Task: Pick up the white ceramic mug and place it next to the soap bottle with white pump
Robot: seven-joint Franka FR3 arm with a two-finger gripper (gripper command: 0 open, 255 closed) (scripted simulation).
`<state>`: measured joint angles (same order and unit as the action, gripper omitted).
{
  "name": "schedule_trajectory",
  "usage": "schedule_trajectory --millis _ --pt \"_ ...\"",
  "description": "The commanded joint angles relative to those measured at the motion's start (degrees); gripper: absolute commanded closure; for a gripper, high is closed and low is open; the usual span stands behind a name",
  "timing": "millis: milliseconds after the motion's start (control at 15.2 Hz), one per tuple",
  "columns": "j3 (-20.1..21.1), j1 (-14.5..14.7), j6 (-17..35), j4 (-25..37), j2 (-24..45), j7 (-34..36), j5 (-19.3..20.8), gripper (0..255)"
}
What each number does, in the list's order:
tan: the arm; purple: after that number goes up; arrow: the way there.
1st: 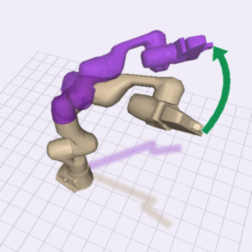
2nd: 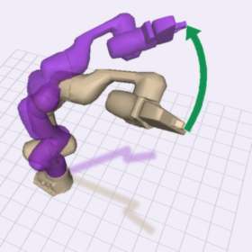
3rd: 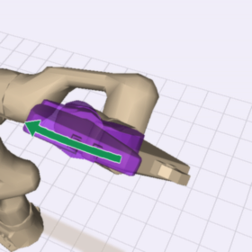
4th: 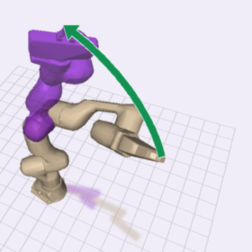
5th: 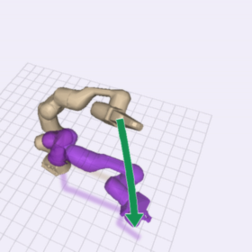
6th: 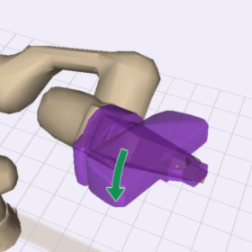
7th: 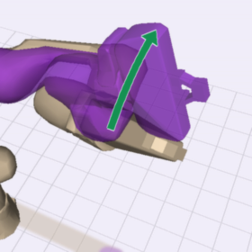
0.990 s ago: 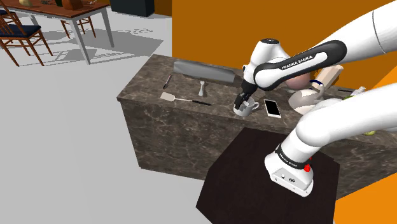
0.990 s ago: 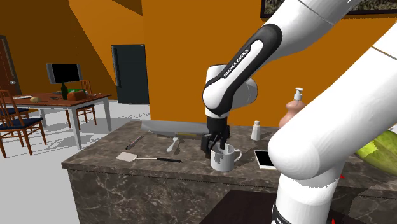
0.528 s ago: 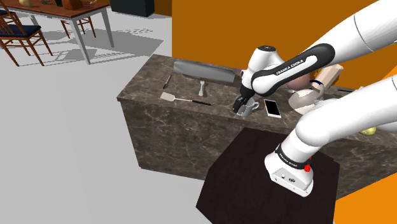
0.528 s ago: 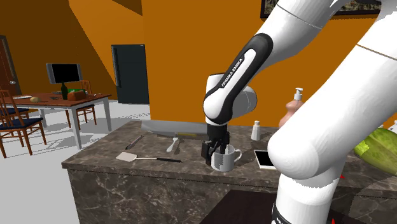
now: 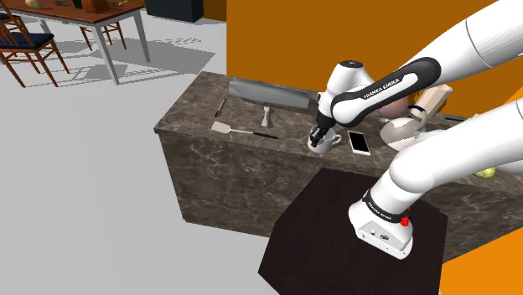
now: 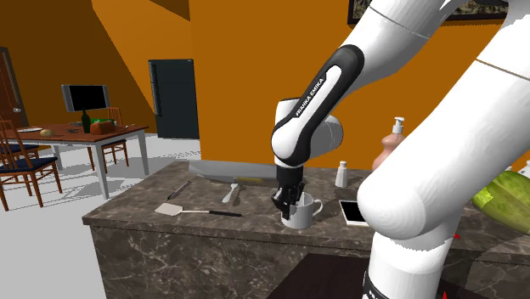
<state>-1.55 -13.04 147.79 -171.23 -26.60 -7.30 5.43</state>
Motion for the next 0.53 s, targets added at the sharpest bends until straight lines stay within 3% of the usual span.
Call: schedule_trajectory --millis 0,462 --pt "0.0 0.0 0.0 0.0 0.0 0.0 0.0 255" --pt "0.0 0.1 -1.3 0.2 -1.1 -0.1 -0.1 255"
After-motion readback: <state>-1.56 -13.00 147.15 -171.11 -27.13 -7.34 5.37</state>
